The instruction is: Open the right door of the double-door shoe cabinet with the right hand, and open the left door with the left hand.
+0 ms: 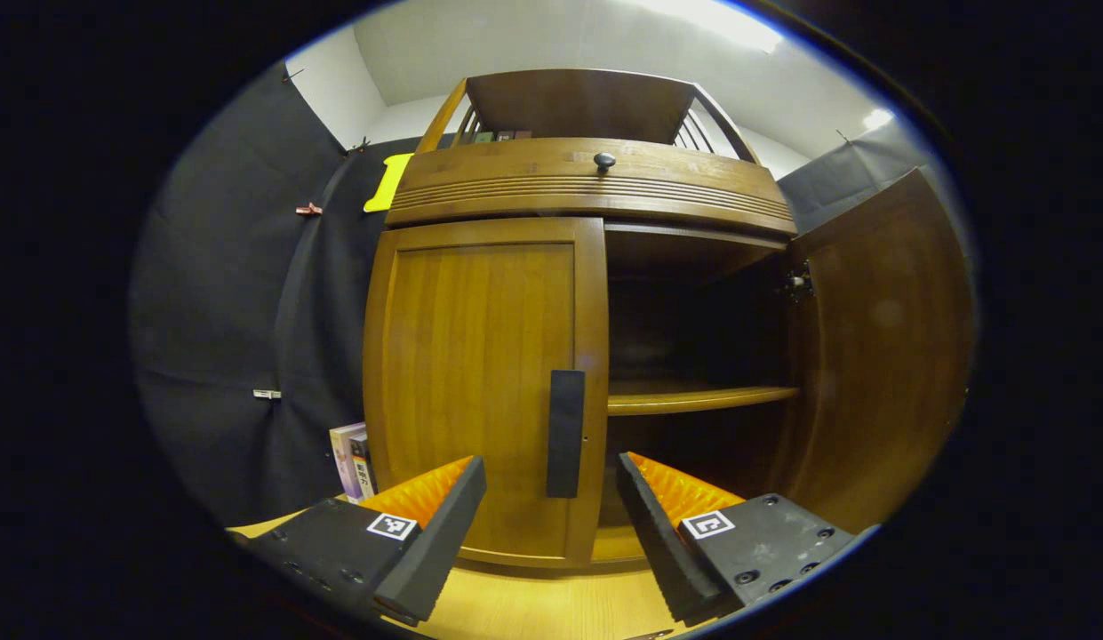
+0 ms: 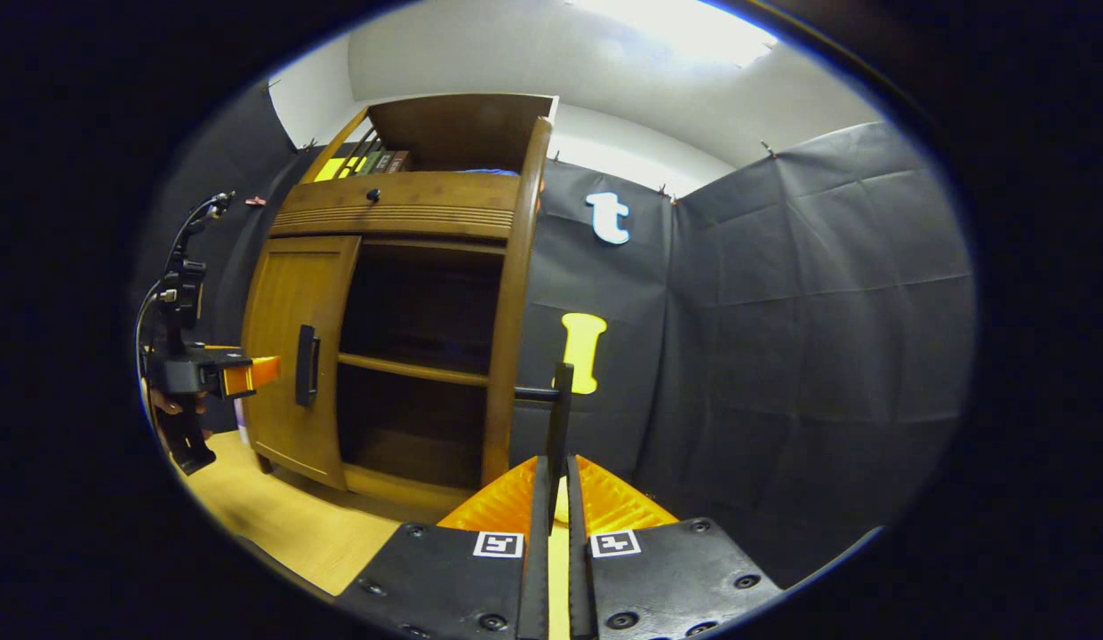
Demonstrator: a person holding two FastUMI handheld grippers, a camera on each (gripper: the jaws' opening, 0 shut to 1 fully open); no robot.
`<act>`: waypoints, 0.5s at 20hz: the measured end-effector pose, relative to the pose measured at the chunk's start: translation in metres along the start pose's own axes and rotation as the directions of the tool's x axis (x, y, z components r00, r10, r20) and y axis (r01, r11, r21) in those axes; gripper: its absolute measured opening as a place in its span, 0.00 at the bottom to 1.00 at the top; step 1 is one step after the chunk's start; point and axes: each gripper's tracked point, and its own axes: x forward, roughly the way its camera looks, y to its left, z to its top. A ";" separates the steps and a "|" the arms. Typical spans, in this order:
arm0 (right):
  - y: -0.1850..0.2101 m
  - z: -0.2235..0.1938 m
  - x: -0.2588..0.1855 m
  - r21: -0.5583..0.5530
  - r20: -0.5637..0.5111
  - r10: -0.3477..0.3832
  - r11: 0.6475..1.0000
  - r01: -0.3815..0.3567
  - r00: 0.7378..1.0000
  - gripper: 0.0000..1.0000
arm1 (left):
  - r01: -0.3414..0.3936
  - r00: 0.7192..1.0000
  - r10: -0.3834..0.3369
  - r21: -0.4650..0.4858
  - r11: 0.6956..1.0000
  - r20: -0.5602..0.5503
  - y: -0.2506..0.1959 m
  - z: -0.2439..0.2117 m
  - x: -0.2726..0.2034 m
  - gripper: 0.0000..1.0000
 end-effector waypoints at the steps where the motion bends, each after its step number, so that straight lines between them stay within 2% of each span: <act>1: -0.009 0.001 -0.005 0.005 0.008 -0.024 1.000 0.024 1.000 0.09 | -0.006 1.000 0.006 0.001 1.000 -0.004 0.001 -0.002 0.000 0.92; 2: -0.009 0.000 -0.011 0.022 0.001 -0.021 1.000 0.021 1.000 0.13 | -0.006 1.000 0.006 0.000 1.000 -0.008 0.001 -0.003 0.002 0.91; 6: 0.017 0.002 -0.031 0.005 0.017 0.039 0.999 -0.039 0.999 0.15 | -0.022 1.000 0.022 0.018 1.000 -0.002 0.009 -0.002 0.008 0.91; 7: 0.029 0.002 -0.035 0.010 0.012 0.077 0.997 -0.077 0.997 0.10 | -0.027 1.000 0.027 0.022 0.999 0.001 0.013 0.000 0.016 0.91; 8: 0.046 0.001 -0.038 0.026 0.000 0.127 0.992 -0.127 0.992 0.15 | -0.020 1.000 0.020 0.024 0.999 0.006 0.014 0.001 0.022 0.91; 10: 0.070 0.000 -0.040 0.061 -0.018 0.210 0.976 -0.208 0.978 0.15 | 0.016 1.000 -0.017 0.022 1.000 0.011 0.008 0.000 0.033 0.92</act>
